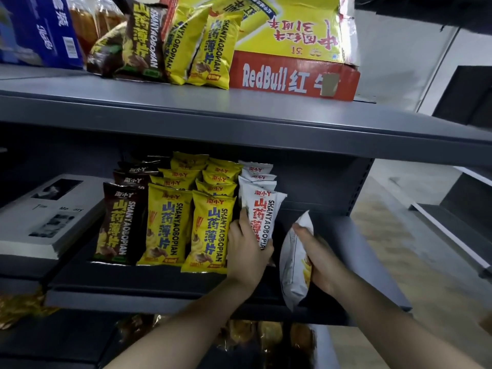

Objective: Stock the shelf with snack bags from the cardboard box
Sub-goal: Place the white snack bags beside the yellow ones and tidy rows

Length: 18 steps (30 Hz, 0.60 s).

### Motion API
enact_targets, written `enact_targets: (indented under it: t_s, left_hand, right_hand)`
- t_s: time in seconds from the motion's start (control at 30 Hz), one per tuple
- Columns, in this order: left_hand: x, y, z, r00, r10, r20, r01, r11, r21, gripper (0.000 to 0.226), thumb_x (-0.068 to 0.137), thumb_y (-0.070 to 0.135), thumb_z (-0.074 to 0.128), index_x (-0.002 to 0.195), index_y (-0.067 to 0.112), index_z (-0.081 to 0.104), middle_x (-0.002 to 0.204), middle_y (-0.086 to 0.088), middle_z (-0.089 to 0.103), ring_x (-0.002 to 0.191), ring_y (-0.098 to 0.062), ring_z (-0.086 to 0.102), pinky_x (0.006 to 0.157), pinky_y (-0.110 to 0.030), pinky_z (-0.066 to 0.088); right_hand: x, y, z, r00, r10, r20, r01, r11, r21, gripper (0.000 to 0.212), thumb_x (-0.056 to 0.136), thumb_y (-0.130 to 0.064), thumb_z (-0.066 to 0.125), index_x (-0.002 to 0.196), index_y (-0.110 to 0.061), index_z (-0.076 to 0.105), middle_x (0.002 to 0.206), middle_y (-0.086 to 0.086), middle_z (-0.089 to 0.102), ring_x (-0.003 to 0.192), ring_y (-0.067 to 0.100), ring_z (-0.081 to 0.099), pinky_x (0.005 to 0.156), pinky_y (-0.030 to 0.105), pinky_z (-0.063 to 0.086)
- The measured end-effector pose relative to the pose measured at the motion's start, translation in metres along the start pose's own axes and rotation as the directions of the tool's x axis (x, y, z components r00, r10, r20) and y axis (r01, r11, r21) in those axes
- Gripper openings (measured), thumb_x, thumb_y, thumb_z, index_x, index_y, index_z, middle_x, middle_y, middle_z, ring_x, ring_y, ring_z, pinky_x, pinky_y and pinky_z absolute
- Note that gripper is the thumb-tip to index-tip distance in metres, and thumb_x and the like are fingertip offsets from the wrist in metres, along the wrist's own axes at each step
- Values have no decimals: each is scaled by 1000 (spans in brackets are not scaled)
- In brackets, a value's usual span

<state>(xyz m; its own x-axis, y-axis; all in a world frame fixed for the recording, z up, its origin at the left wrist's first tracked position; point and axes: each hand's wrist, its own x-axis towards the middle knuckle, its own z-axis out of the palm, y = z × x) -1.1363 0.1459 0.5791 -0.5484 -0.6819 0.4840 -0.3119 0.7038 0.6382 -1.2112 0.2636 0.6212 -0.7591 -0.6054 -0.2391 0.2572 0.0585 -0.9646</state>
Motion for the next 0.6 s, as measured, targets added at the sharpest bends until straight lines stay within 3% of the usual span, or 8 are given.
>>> enact_targets:
  t_s: [0.1, 0.27, 0.6]
  left_hand:
    - [1, -1, 12, 999, -18, -35, 20, 998, 56, 94, 67, 24, 82, 141, -1, 30, 121, -18, 48, 112, -31, 52, 93, -39, 50]
    - [1, 3, 23, 996, -75, -38, 79, 989, 124, 98, 67, 25, 82, 144, -2, 27, 132, -20, 46, 119, -32, 51, 95, -39, 49]
    - [6, -2, 32, 995, -96, -9, 96, 980, 176, 115, 54, 42, 87, 142, -3, 27, 117, -19, 54, 102, -31, 61, 82, -36, 56]
  right_hand:
    - [3, -3, -1, 999, -19, -27, 19, 1000, 5, 36, 94, -39, 55, 121, -16, 57, 104, 8, 73, 94, 24, 71, 86, 40, 55]
    - [19, -5, -4, 998, -18, -68, 19, 1000, 16, 48, 88, -44, 61, 127, -18, 55, 110, 7, 72, 99, 25, 69, 96, 47, 51]
    - [26, -11, -3, 983, -125, -138, 121, 992, -39, 39, 87, -45, 60, 121, -26, 52, 117, 3, 65, 104, 22, 64, 98, 45, 49]
